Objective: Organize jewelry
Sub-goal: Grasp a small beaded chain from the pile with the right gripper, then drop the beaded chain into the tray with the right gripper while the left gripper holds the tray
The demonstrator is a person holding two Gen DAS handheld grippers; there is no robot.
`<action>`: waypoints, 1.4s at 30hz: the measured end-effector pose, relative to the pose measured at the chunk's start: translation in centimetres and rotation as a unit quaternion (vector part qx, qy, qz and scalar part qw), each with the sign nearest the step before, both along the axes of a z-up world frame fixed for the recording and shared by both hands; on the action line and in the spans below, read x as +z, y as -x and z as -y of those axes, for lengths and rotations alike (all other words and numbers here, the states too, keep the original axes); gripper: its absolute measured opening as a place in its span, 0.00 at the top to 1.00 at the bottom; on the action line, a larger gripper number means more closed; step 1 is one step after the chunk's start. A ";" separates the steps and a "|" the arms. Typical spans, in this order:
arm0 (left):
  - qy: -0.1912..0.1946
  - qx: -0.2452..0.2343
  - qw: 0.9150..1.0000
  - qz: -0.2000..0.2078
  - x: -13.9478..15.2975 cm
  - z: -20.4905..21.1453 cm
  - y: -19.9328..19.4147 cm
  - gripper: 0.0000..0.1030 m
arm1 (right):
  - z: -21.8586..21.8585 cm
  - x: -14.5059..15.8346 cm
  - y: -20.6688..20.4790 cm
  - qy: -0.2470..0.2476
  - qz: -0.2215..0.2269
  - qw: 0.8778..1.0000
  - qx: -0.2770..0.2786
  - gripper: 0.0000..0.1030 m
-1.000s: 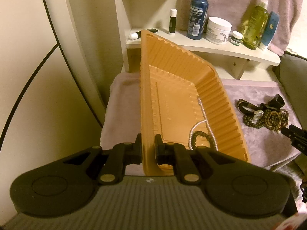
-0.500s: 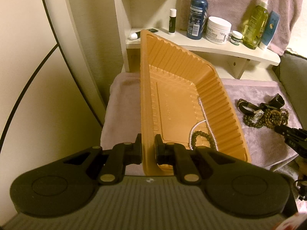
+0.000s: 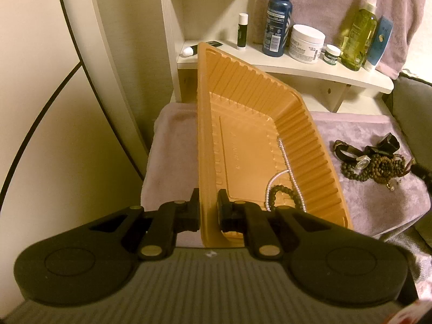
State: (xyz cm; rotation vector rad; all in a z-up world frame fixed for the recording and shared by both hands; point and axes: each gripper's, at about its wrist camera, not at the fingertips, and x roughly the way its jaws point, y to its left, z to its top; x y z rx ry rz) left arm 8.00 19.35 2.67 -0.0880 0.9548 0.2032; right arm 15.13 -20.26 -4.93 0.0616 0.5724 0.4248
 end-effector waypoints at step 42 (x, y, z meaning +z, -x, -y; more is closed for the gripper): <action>0.009 -0.001 1.000 0.002 -0.3 -0.4 0.0 0.90 | -17.2 1.5 1.5 -0.069 -0.037 0.965 0.249 0.88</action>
